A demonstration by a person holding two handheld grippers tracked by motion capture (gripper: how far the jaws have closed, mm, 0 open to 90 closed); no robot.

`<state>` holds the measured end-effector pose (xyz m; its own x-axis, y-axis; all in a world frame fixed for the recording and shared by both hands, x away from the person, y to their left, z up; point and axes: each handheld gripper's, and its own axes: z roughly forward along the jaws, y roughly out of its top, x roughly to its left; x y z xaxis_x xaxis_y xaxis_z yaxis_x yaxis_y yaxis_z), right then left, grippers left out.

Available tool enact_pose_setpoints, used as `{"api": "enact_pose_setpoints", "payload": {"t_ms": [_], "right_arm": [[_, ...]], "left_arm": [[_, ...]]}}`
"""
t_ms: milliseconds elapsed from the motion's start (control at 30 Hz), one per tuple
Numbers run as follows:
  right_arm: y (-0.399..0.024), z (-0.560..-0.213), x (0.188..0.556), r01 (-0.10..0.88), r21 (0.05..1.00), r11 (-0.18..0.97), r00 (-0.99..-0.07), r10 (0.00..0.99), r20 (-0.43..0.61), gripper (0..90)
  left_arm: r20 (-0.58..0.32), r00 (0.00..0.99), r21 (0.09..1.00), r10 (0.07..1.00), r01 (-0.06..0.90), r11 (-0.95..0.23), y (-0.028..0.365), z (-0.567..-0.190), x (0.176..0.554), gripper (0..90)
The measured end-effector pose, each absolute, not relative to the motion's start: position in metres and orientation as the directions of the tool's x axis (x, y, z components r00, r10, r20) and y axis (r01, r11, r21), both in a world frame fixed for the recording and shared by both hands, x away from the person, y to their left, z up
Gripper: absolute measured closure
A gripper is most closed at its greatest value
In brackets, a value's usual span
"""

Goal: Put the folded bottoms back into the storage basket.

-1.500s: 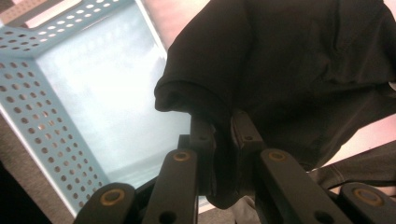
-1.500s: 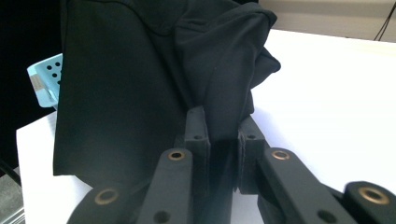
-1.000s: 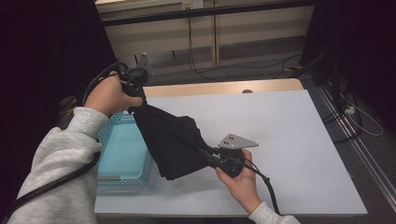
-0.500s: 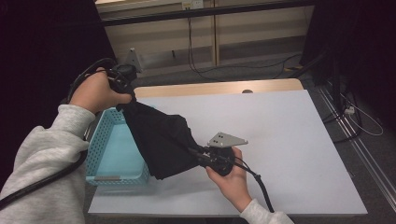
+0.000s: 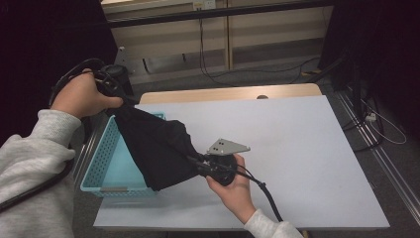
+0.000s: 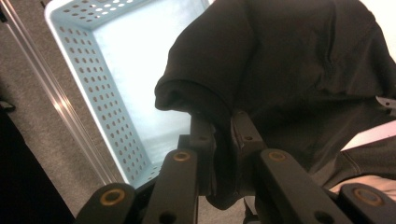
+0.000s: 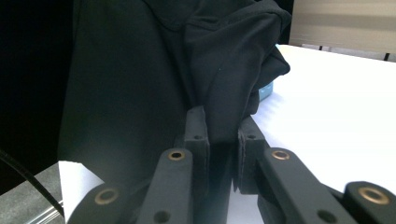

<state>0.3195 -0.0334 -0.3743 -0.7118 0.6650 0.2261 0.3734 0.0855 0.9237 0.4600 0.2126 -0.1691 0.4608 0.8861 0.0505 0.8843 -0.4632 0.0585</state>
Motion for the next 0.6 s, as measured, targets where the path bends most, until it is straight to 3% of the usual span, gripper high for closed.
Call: {"api": "enact_pose_setpoints", "payload": {"t_ms": [600], "right_arm": [[-0.013, -0.371, 0.321, 0.366, 0.926, 0.094, -0.738, 0.635, 0.227, 79.3]], "left_arm": [[0.061, 0.442, 0.063, 0.895, 0.893, -0.445, 0.23, -0.163, 0.461, 82.1]]}}
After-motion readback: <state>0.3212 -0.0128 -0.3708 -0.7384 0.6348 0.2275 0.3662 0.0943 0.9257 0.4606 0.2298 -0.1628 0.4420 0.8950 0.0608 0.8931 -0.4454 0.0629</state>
